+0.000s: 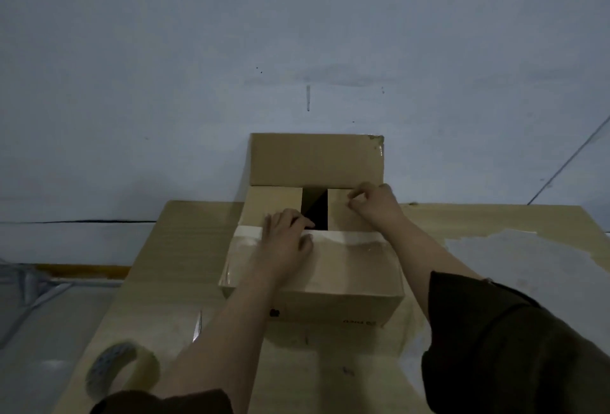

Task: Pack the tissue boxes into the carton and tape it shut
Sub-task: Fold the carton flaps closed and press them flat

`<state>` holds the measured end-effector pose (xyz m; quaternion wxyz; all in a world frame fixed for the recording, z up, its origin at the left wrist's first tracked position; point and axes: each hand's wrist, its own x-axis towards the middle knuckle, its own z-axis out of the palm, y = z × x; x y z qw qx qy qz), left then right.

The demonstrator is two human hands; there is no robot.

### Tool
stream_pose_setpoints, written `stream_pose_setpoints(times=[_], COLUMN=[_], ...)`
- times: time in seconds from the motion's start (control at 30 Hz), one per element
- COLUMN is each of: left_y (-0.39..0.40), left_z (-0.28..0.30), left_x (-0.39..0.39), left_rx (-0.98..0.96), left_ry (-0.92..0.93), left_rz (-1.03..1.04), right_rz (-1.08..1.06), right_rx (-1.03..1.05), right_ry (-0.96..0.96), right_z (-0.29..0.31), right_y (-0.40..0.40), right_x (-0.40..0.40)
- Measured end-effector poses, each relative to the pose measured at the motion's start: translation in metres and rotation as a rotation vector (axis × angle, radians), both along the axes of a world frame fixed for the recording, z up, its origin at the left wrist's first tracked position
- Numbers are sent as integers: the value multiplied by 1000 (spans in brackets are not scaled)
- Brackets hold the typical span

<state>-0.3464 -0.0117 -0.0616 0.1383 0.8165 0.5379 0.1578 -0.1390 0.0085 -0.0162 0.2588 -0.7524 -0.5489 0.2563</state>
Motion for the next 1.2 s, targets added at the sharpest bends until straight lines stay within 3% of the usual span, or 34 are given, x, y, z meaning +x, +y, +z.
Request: stream_pose_setpoints(times=[0.23, 0.37, 0.53, 0.63, 0.77, 0.83, 1.0, 1.2], left_y=[-3, -6, -14, -14, -8, -6, -10, -19], left_z=[-9, -9, -1, -1, -9, -11, -10, -12], left_x=[3, 4, 6, 7, 3, 2, -9, -14], left_rx=[123, 257, 445, 424, 290, 196, 13, -58], left_ry=[-16, -2, 44, 122, 200, 165, 229, 261], left_rz=[6, 18, 62, 78, 84, 87, 114, 93], right_rz=[-211, -341, -300, -238, -8, 98, 346, 366], right_rx=[124, 235, 197, 234, 195, 84, 24, 12], right_ry=[519, 682, 777, 526, -198, -389, -468, -504], right_z=[-8, -3, -18, -25, -34, -35, -47, -55], right_y=[25, 21, 0, -18, -32, -40, -55, -61], right_x=[12, 15, 22, 19, 4, -9, -34, -31])
